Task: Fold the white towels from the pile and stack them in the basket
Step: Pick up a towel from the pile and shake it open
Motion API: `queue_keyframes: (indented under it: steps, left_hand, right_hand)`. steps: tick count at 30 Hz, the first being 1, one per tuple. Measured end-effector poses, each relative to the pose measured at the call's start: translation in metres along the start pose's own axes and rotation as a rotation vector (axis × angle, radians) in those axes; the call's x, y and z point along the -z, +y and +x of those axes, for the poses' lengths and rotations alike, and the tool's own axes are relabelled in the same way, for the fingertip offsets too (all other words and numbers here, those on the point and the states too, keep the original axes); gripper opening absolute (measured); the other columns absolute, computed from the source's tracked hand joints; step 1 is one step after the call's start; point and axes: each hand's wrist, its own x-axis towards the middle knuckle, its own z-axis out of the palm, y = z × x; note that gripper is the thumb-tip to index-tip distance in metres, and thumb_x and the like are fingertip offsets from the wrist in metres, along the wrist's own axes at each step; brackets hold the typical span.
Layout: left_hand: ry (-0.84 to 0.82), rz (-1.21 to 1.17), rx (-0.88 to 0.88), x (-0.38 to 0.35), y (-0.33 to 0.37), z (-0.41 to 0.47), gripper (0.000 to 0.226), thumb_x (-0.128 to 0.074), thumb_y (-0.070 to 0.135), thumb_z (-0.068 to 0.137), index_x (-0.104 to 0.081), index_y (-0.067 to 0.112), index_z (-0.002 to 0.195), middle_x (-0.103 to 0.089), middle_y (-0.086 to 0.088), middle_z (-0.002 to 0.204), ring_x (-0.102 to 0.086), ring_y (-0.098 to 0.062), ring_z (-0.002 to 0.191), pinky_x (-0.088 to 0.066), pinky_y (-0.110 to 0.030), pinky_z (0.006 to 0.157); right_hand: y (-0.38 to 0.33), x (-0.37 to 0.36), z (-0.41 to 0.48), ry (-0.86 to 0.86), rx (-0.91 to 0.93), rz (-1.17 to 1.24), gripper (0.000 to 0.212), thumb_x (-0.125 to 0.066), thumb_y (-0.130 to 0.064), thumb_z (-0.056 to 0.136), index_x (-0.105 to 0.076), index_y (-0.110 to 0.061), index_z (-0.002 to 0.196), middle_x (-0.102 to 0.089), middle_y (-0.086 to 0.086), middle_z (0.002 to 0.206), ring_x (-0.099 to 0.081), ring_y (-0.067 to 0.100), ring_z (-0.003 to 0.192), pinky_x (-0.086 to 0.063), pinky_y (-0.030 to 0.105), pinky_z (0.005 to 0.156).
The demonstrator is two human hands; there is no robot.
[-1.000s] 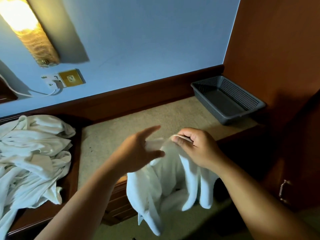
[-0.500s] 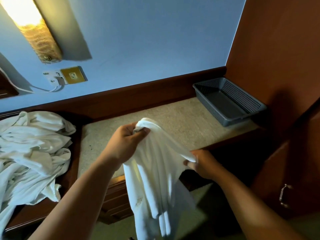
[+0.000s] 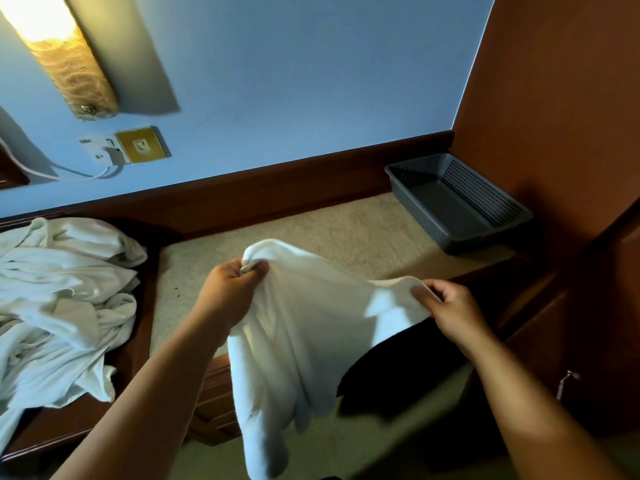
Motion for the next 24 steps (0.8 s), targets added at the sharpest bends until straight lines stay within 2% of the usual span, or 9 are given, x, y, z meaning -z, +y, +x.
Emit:
queue_keyframes:
  steps: [2, 6, 9, 10, 12, 15, 18, 21, 24]
  left_hand:
    - [-0.058, 0.099, -0.030, -0.010, 0.004, -0.003, 0.016, -0.057, 0.032, 0.101, -0.067, 0.023, 0.094, -0.072, -0.003, 0.085, -0.069, -0.020, 0.079, -0.053, -0.031, 0.065]
    - [-0.122, 0.256, -0.076, -0.026, -0.001, -0.001, 0.012, -0.057, 0.032, 0.101, -0.066, 0.026, 0.098, -0.071, -0.004, 0.088, -0.068, -0.022, 0.083, -0.057, -0.040, 0.079]
    - [-0.087, 0.270, -0.061, -0.028, -0.002, 0.003, 0.015, -0.056, 0.033, 0.102, -0.068, 0.023, 0.100, -0.072, -0.005, 0.088, -0.068, -0.025, 0.083, -0.056, -0.042, 0.080]
    - [-0.081, 0.272, -0.058, -0.027, -0.002, 0.004, 0.016, -0.056, 0.033, 0.102, -0.068, 0.022, 0.100, -0.072, -0.007, 0.088, -0.068, -0.026, 0.083, -0.056, -0.043, 0.079]
    - [-0.105, 0.304, -0.067, -0.027, -0.004, 0.005, 0.018, -0.055, 0.033, 0.102, -0.068, 0.021, 0.100, -0.071, -0.009, 0.088, -0.068, -0.029, 0.082, -0.057, -0.045, 0.078]
    - [-0.209, 0.373, -0.117, -0.032, -0.007, 0.003, 0.015, -0.058, 0.032, 0.101, -0.068, 0.021, 0.103, -0.072, -0.009, 0.088, -0.069, -0.031, 0.082, -0.058, -0.048, 0.076]
    - [-0.235, 0.384, -0.181, -0.038, -0.009, 0.001, 0.010, -0.058, 0.030, 0.101, -0.066, 0.027, 0.106, -0.070, 0.000, 0.091, -0.070, -0.023, 0.081, -0.059, -0.043, 0.074]
    - [-0.187, 0.334, -0.315, -0.036, -0.004, -0.002, 0.018, -0.053, 0.030, 0.103, -0.063, 0.030, 0.118, -0.070, 0.003, 0.089, -0.068, -0.023, 0.073, -0.058, -0.045, 0.064]
    - [-0.155, 0.240, -0.459, -0.033, 0.004, -0.003, 0.011, -0.049, 0.027, 0.105, -0.060, 0.024, 0.108, -0.065, 0.005, 0.081, -0.062, -0.011, 0.062, -0.052, -0.029, 0.050]
  right_hand:
    - [-0.014, -0.015, -0.004, -0.030, 0.046, 0.098, 0.006, -0.067, -0.009, 0.093, -0.070, -0.012, 0.097, -0.072, -0.003, 0.079, -0.064, 0.011, 0.076, -0.049, 0.015, 0.064]
    - [-0.050, -0.037, -0.024, -0.207, 0.100, 0.233, 0.013, -0.068, -0.009, 0.092, -0.070, -0.021, 0.097, -0.070, -0.005, 0.074, -0.058, 0.009, 0.062, -0.044, 0.020, 0.048]
    - [-0.073, -0.035, -0.033, -0.285, 0.106, 0.328, 0.015, -0.068, -0.012, 0.090, -0.069, -0.022, 0.102, -0.064, -0.005, 0.069, -0.047, 0.005, 0.053, -0.034, 0.016, 0.039]
    - [-0.080, -0.033, -0.035, -0.318, 0.107, 0.398, 0.014, -0.069, -0.014, 0.087, -0.071, -0.022, 0.098, -0.063, -0.005, 0.068, -0.049, 0.004, 0.053, -0.037, 0.015, 0.042]
    - [-0.091, -0.030, -0.040, -0.403, 0.122, 0.507, 0.012, -0.077, -0.027, 0.078, -0.077, -0.024, 0.089, -0.068, -0.004, 0.076, -0.060, 0.005, 0.066, -0.050, 0.017, 0.059]
    - [-0.098, -0.031, -0.043, -0.478, 0.178, 0.505, 0.037, -0.091, -0.047, 0.060, -0.080, -0.023, 0.087, -0.075, -0.002, 0.092, -0.066, 0.007, 0.086, -0.053, 0.020, 0.078]
    - [-0.104, -0.034, -0.044, -0.472, 0.179, 0.519, 0.043, -0.093, -0.053, 0.053, -0.080, -0.023, 0.082, -0.076, -0.002, 0.092, -0.068, 0.007, 0.086, -0.054, 0.021, 0.077]
    - [-0.109, -0.032, -0.045, -0.476, 0.162, 0.566, 0.045, -0.094, -0.056, 0.049, -0.079, -0.022, 0.074, -0.075, -0.003, 0.083, -0.067, 0.008, 0.077, -0.051, 0.025, 0.072]
    - [-0.108, -0.033, -0.046, -0.526, 0.144, 0.546, 0.043, -0.094, -0.056, 0.050, -0.078, -0.022, 0.072, -0.075, 0.001, 0.082, -0.069, 0.012, 0.080, -0.055, 0.027, 0.076]
